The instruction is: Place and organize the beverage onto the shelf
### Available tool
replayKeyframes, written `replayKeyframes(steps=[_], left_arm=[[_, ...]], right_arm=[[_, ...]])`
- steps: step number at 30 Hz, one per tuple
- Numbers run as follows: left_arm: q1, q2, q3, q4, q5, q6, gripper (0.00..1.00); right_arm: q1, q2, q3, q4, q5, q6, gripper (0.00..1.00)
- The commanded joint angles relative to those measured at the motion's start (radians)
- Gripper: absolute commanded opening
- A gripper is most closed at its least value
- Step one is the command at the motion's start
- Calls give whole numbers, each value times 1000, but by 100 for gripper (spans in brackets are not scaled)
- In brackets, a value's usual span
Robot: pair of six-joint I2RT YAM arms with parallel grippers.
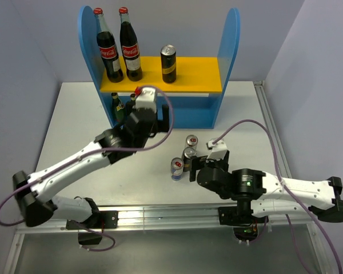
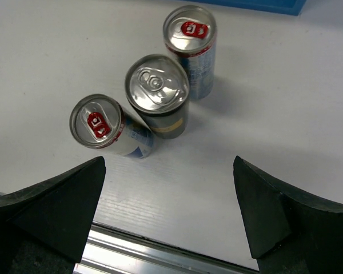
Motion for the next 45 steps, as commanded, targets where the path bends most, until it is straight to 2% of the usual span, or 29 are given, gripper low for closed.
replayKeyframes(steps=[1,4,11,19,23,36,45], left_arm=[[-48,-160,-183,-11,-34,-158,99],[-97,-243,-288,-49,-61,-226,99],[-212,-363,-386,-229,-132,-363,99],[-252,-512,-495,-281,-123,-433,99],[-274,-524,-495,-293,-129,-450,99],[-321,-473,-481,-342,-198,-487,99],[-354,-512,-501,-362,-227,-522,99]], right_arm=[[8,89,0,74,-16,39,100],[8,152,-3,80,4,105,100],[-1,257,-46,121,30,238,100],[-69,425,-46,206,42,269,100],[-95,492,-34,227,70,263,100],[-151,557,-64,417,105,191,100],[-168,639,-40,450,166,213,99]])
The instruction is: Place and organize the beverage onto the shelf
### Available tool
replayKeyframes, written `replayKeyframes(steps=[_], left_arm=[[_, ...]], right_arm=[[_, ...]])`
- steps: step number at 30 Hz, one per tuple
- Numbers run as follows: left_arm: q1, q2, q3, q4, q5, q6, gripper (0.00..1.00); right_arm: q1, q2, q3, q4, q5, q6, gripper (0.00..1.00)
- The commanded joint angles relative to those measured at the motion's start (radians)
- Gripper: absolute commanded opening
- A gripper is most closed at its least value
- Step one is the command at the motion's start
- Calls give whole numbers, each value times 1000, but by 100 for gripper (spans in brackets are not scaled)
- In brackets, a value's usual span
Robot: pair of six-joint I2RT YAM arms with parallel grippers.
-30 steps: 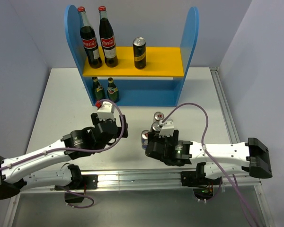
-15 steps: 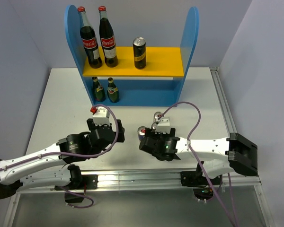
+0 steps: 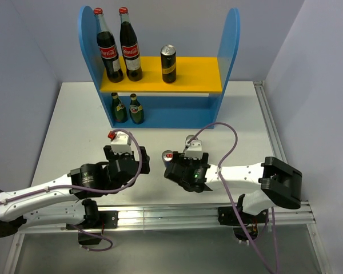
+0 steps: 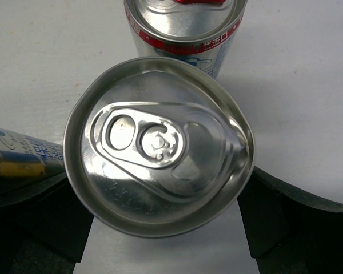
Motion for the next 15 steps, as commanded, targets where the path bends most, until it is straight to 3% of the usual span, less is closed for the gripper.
replayKeyframes(steps=[1,10,13,15], left_arm=[[-21,-16,-7,-21,-46,-36,99],[-69,7,-6,-73,-89,-87,99],[-78,3,-7,-76,-97,-93,99],[-81,0,-10,-75,-97,-95,99]], right_arm=[[-10,23,22,40,92,42,99],[-10,62,22,-7,178,156,92],[-12,75,26,-36,190,194,82],[-10,82,29,-58,195,217,70]])
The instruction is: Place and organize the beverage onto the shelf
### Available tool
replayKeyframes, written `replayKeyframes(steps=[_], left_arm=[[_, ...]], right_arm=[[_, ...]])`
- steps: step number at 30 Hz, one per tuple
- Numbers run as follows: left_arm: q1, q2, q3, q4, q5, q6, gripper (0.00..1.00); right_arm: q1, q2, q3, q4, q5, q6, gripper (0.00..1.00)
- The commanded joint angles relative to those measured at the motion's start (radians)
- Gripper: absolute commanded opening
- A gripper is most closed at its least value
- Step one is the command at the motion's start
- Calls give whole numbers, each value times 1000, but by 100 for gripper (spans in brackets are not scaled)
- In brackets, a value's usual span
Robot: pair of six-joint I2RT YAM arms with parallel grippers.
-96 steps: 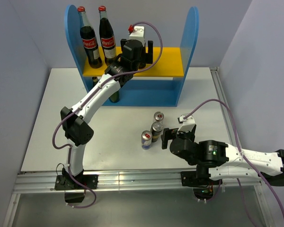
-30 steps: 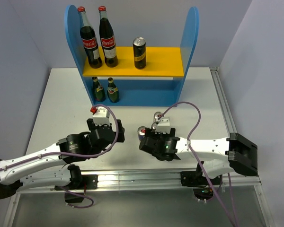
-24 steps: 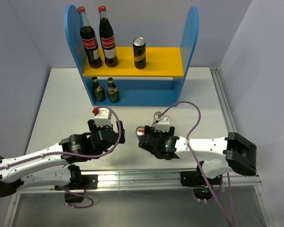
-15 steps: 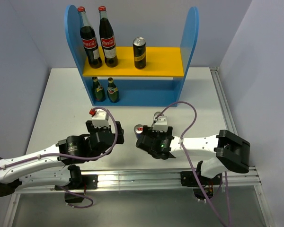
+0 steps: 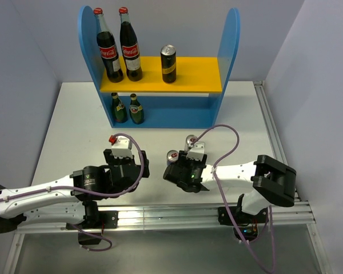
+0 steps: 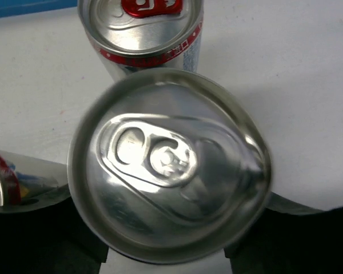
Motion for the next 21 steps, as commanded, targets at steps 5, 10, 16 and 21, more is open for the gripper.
replayKeyframes(steps=[5,10,16,21], left_arm=[[-18,-6,-5,-14,-43,-33,99],[-21,-5,4,-28,-43,-37,99],[-24,27,104,-153,-44,-53,99],[-26,60,193,-313,-96,-100,99]], right_arm=[[-6,28,25,-71,79,112,50],[-2,13,25,-111,63,137,20],[35,-91,97,-318,56,209,1],[69,-203,226,-562,86,263,0]])
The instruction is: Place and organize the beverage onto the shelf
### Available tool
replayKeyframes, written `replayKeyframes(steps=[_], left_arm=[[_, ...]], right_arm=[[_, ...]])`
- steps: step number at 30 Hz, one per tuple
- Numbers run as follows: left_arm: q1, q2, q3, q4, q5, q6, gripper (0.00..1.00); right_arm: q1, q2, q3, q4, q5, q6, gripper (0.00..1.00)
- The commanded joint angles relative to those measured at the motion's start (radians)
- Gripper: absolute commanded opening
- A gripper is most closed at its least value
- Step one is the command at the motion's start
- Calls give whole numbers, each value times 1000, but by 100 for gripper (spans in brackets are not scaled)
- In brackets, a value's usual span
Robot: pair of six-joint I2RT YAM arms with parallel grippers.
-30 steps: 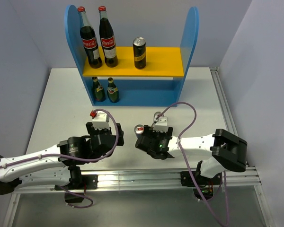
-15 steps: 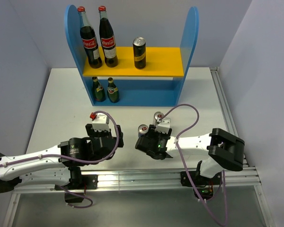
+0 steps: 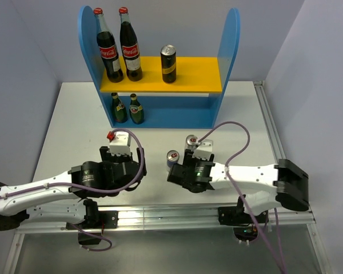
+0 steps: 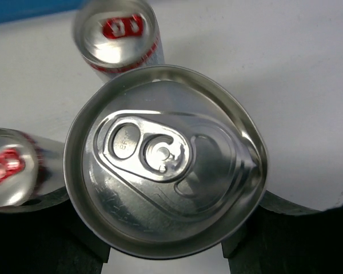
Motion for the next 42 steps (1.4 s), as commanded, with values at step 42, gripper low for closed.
replayKeyframes(steps=[42], left_arm=[[-45,-127,14,-113,-76,-31,99]], right_arm=[[-651,334,1123,448,-357,-1112,0]])
